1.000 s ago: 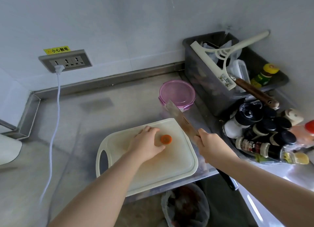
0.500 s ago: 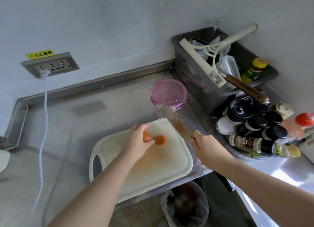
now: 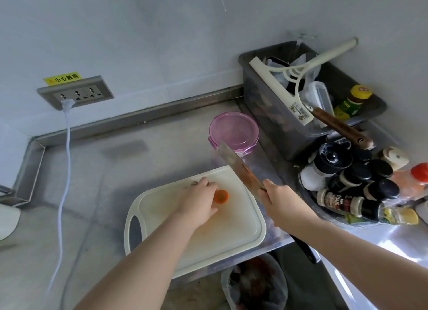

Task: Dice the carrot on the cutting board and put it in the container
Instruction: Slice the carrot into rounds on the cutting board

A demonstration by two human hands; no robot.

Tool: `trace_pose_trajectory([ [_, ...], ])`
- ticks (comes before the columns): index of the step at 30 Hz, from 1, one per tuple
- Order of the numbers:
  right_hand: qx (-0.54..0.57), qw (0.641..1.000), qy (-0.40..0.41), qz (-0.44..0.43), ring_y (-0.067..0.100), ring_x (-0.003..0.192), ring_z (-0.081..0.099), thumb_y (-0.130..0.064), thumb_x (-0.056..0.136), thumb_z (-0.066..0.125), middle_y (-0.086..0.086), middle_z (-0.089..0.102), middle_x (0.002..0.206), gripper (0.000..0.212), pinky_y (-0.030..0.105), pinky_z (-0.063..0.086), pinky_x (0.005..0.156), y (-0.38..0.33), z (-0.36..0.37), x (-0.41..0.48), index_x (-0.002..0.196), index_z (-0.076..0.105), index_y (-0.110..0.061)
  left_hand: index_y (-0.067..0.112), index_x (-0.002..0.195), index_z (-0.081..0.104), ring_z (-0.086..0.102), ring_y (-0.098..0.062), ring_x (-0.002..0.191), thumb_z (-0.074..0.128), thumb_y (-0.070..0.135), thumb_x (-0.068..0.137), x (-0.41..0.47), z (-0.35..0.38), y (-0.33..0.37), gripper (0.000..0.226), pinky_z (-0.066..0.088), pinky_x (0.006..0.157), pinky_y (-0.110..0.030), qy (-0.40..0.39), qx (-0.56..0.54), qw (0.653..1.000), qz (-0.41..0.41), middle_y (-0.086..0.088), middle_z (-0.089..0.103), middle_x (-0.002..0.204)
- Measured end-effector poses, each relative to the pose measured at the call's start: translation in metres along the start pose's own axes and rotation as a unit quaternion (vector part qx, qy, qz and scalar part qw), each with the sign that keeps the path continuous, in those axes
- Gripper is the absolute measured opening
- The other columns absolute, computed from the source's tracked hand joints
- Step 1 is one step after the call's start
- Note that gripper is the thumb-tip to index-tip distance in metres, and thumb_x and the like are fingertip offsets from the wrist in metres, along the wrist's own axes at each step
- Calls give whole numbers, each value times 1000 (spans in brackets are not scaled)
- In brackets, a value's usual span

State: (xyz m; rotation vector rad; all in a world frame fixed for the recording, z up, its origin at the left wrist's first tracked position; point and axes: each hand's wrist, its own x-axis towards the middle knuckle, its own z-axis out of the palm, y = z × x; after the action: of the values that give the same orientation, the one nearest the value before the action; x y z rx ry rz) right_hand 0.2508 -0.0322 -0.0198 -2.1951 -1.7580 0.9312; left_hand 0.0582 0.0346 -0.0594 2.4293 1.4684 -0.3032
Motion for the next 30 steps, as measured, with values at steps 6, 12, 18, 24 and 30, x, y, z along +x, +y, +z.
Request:
trace_pose_trajectory([
  [6,-9,1000,-8,2,18,49,46,-23,102,31,2,49,62,33,38,47,54,7,-1,0,70,26,-25,24,129,48,50,-26,118,60,40,88,10,1,16,46,35,94,-35,28,136,990,29,-2,51,129],
  [12,-12,1000,-3,4,21,47,43,-24,102,32,2,46,60,34,32,37,52,14,-2,3,68,25,-23,21,117,54,57,-26,108,56,29,89,16,-4,31,29,33,91,-33,34,147,988,37,-1,58,119],
  [18,-36,997,60,-8,31,53,53,-30,102,34,4,47,58,27,41,41,52,29,-25,-6,80,33,-16,17,128,45,56,-29,112,51,38,94,43,2,77,41,40,88,-34,47,62,996,46,-5,54,126],
  [24,-62,992,109,1,30,56,51,-31,101,38,8,50,62,29,39,38,53,51,-41,-13,75,33,-20,18,127,47,56,-26,115,59,44,88,68,14,107,48,43,88,-36,47,12,998,40,-6,49,130],
  [30,-64,992,108,-2,32,56,50,-31,102,36,6,47,59,27,36,33,51,51,-36,-13,81,35,-14,23,134,45,53,-26,119,62,43,86,67,8,94,55,41,95,-37,57,-44,997,35,-3,45,136],
])
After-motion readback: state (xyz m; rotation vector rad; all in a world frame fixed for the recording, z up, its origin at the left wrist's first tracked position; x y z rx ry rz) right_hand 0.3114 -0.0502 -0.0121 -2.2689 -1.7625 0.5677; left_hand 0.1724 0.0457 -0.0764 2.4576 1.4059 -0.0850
